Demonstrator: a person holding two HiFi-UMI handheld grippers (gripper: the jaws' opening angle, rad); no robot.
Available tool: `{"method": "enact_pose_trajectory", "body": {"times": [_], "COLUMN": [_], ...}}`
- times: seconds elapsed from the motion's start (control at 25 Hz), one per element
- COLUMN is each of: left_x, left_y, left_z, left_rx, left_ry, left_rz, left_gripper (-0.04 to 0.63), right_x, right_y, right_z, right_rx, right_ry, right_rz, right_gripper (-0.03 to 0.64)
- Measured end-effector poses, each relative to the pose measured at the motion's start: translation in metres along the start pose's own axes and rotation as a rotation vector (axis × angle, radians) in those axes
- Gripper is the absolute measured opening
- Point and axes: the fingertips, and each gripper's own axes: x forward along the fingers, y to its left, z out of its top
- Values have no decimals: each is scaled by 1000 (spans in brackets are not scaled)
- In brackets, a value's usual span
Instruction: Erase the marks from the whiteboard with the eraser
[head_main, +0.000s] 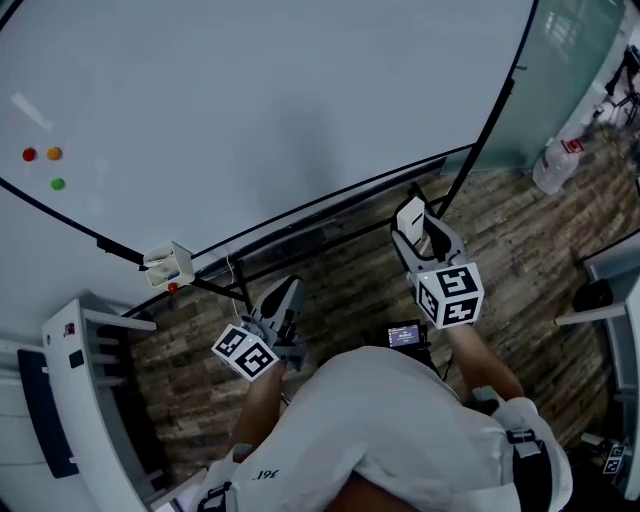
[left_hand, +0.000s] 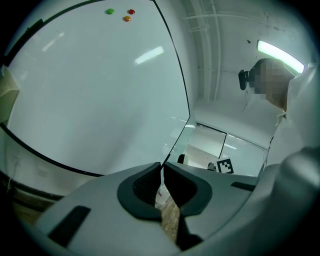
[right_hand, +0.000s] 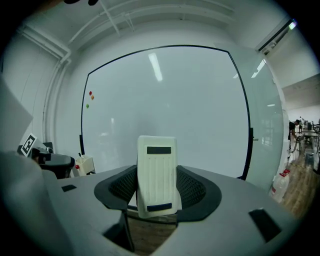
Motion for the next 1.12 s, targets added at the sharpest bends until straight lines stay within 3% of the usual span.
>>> {"method": "enact_pose_trajectory", "body": {"times": [1.12], "left_x": [4], "left_y": [2], "left_z": [-2], "left_rx": [28], "left_ry": [18], "left_rz": [11], "left_gripper": [14], "right_x": [9], "right_y": [10], "right_z": [-11], "right_rx": [-27], "right_ry": [36], "right_rz": [22], "right_gripper": [253]}}
